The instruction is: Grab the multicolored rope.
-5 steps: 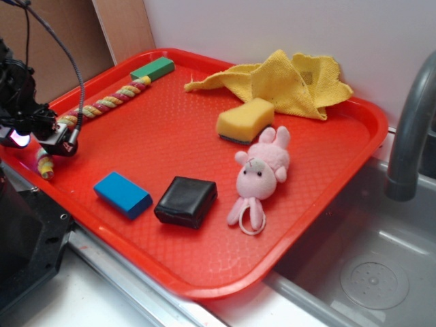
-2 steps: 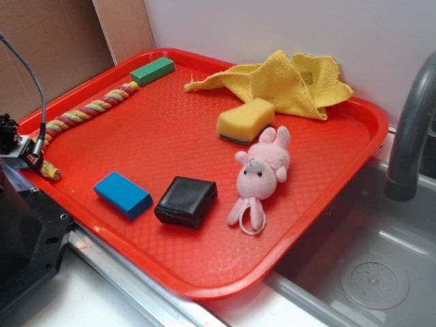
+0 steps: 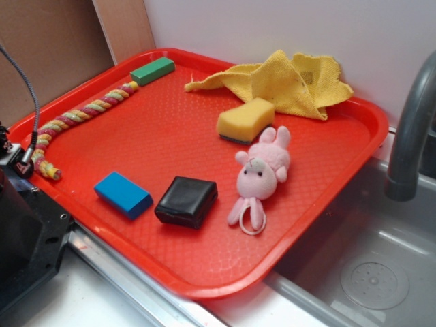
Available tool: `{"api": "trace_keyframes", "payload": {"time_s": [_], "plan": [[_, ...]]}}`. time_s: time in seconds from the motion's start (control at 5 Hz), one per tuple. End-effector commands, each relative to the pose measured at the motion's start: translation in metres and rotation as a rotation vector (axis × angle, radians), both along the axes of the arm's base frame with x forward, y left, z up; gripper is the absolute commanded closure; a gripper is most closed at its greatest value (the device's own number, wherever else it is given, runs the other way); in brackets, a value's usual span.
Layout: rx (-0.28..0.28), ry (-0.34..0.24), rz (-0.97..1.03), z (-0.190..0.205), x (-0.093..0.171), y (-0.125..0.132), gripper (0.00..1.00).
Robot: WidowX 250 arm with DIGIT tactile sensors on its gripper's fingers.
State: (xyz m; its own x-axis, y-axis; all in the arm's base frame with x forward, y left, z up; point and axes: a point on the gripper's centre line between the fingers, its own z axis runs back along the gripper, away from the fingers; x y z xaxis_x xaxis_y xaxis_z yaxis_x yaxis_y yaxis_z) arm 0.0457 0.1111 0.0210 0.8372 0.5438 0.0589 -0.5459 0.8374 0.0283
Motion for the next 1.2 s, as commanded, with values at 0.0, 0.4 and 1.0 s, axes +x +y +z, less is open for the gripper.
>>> {"api": "trace_keyframes", "payload": {"time_s": [0.0, 0.4, 1.0], "plan": [[-0.038, 0.027, -0.027, -0.003, -0.014, 0.002, 0.0], [-0.032, 0.062, -0.03, 0.023, 0.05, -0.001, 0.0], [-0.049, 0.055, 0.02, 0.025, 0.063, 0.021, 0.0]]}}
